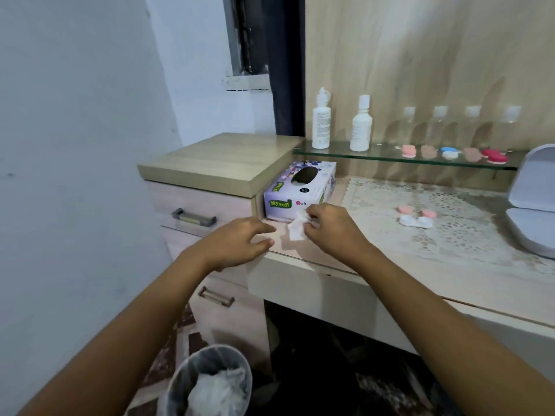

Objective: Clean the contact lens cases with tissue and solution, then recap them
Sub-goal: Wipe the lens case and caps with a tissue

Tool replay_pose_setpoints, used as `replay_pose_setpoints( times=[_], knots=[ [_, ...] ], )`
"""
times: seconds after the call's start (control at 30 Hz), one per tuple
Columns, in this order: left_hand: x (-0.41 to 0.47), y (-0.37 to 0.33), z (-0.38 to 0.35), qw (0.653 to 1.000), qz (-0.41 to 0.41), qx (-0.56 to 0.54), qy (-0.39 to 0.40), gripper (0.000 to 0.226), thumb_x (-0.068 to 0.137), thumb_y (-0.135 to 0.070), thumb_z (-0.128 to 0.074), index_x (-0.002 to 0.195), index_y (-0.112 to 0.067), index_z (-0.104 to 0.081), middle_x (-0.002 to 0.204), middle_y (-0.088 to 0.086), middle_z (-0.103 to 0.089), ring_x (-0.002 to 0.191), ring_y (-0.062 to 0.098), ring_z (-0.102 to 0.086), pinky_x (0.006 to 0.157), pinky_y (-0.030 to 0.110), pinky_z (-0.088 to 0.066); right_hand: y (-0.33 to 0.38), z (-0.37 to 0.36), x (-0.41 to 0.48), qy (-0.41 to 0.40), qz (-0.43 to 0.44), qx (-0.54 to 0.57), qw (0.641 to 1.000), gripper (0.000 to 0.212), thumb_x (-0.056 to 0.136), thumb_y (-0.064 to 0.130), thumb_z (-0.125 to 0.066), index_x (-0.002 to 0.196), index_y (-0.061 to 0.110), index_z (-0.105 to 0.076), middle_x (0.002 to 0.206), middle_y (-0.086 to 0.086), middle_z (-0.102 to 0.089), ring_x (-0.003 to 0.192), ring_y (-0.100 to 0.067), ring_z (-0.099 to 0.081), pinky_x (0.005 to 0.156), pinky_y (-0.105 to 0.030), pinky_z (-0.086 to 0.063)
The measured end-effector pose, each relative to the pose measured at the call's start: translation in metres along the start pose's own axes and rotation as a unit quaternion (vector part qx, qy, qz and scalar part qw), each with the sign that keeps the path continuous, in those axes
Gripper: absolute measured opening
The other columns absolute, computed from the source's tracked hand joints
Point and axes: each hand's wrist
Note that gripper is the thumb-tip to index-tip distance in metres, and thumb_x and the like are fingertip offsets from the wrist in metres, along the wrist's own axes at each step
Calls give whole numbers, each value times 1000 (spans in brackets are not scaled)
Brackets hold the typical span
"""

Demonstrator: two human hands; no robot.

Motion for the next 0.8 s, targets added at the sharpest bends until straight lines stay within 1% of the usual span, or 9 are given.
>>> replay_pose_setpoints(
  times=[0.07,0.13,0.27,0.4,0.57,0.63,0.67,0.73,0.8],
  knots=[
    [-12,17,3,1000,21,1,-5,40,96,-35,-47,133,-21,-50,137,-2,-50,125,12,-44,93,15,-28,13,-13,5,12,12,13,1000,13,83,9,-51,82,-1,-59,89,-18,-61,83,-31,-53,63,-31,-35],
    [-23,33,5,999,36,2,-13,40,96,-35,-47,133,-21,-50,136,-2,-51,125,11,-44,92,16,-28,27,-25,10,25,22,27,999,14,84,10,-51,88,1,-61,93,-16,-62,86,-29,-54,65,-31,-37],
    [-47,65,4,997,81,-5,-16,41,95,-36,-47,134,-22,-49,138,-2,-49,124,12,-45,94,20,-31,55,-49,16,42,60,48,996,9,85,11,-52,80,5,-56,91,-16,-61,79,-24,-50,60,-29,-26],
    [-70,100,-6,992,122,-21,-12,43,94,-41,-47,133,-22,-50,134,2,-52,114,12,-51,87,18,-33,80,-83,22,71,99,65,990,15,85,11,-52,92,1,-62,95,-17,-60,86,-30,-54,63,-28,-31],
    [-98,135,-31,984,172,-40,-7,41,94,-30,-52,132,-15,-51,134,5,-53,119,19,-50,96,19,-32,105,-128,25,115,133,65,982,20,88,14,-49,102,4,-60,100,-14,-58,91,-28,-54,69,-31,-37],
    [-108,147,-44,981,189,-51,-1,40,94,-28,-52,131,-14,-52,132,6,-55,118,20,-51,96,21,-33,112,-149,22,129,153,67,977,20,89,16,-49,102,6,-60,100,-11,-58,92,-26,-54,73,-32,-40],
    [-113,153,-51,978,199,-56,3,38,94,-27,-53,130,-14,-53,131,8,-56,117,21,-52,95,22,-34,115,-161,20,138,162,72,974,20,89,16,-50,102,5,-60,99,-11,-58,92,-27,-55,72,-31,-39],
    [-122,166,-69,974,212,-73,11,36,93,-24,-54,127,-12,-56,126,10,-59,114,23,-54,91,21,-35,119,-185,14,161,167,75,970,20,88,14,-51,99,2,-61,98,-13,-59,91,-27,-55,68,-23,-31],
    [-130,178,-89,969,229,-88,27,38,92,-30,-52,126,-13,-57,123,10,-60,112,23,-56,93,23,-37,119,-208,8,199,154,71,965,19,88,14,-51,97,1,-60,97,-15,-60,91,-28,-55,66,-24,-29]
  ],
)
Point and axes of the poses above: each hand's wrist, its own x-axis towards the middle knuckle, its own z-axis out of the back of the hand, y = z × x
